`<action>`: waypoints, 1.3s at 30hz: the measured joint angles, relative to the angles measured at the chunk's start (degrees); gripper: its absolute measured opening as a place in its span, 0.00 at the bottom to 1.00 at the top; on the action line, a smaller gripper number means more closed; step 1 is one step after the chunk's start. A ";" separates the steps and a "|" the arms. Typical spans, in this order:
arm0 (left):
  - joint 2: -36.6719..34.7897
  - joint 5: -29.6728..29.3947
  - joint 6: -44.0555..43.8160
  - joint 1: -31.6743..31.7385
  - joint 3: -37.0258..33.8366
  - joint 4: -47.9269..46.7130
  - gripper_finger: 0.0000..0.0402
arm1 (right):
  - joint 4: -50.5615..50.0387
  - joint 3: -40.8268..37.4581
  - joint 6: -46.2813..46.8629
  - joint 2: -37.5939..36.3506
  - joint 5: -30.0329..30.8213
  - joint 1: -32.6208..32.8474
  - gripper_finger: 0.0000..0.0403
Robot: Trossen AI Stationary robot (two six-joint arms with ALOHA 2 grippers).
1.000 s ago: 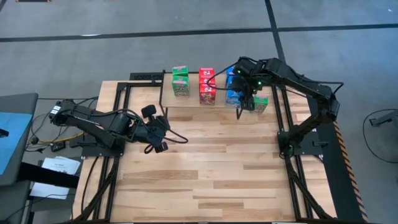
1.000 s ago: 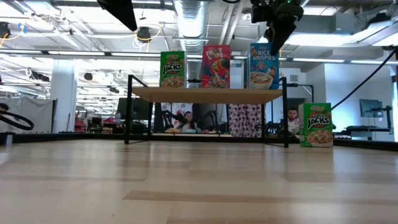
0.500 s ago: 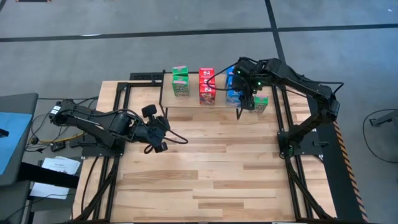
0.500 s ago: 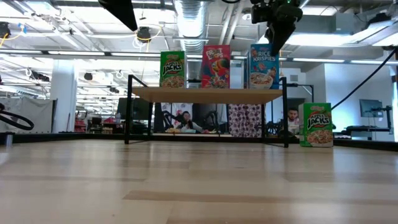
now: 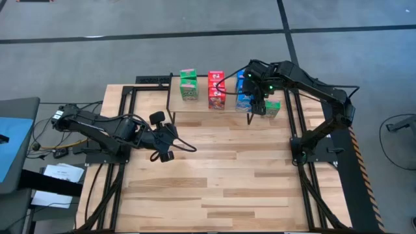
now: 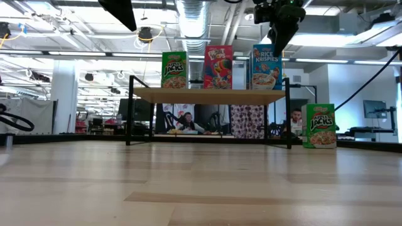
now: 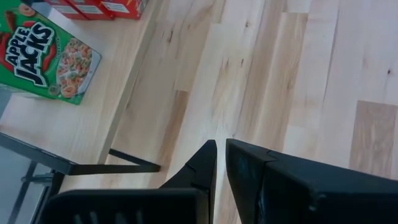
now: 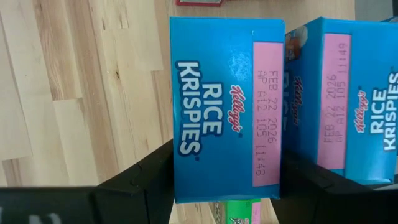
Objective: Stack cereal on shelf
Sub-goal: Put the blue cereal box on the shelf aligned with the other blue cereal boxes
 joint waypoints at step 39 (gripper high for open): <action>0.02 0.03 -0.01 0.00 0.02 0.00 0.06 | -0.02 0.00 -0.15 -0.02 0.71 -0.04 0.70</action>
